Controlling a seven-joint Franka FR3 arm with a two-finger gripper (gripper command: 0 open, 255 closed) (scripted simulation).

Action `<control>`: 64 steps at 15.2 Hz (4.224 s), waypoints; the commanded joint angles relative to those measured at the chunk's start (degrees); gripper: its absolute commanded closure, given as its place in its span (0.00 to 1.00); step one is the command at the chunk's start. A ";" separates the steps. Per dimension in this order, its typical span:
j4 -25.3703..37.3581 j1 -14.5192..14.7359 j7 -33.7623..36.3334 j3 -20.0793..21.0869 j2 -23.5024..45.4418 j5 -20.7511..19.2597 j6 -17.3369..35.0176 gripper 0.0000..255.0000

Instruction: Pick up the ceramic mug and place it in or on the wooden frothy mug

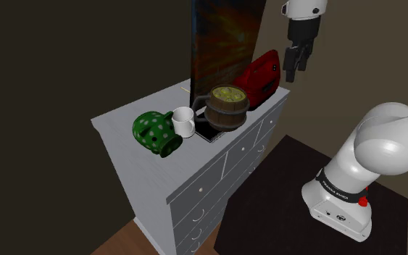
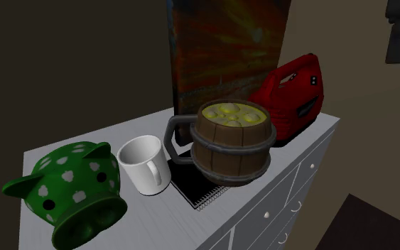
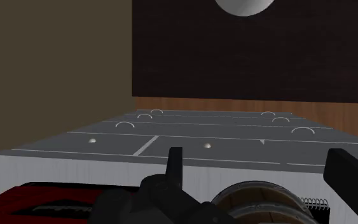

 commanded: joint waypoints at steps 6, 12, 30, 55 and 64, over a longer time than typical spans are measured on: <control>-0.02 2.03 0.20 1.49 7.57 1.26 9.48 0.00; 2.24 4.21 0.34 3.46 17.83 2.13 19.79 0.00; 22.37 9.61 2.03 9.54 50.94 -1.54 39.43 0.00; 21.00 10.11 3.14 9.22 55.75 -3.24 45.88 1.00; 23.84 9.90 1.85 9.47 52.97 -2.05 40.37 1.00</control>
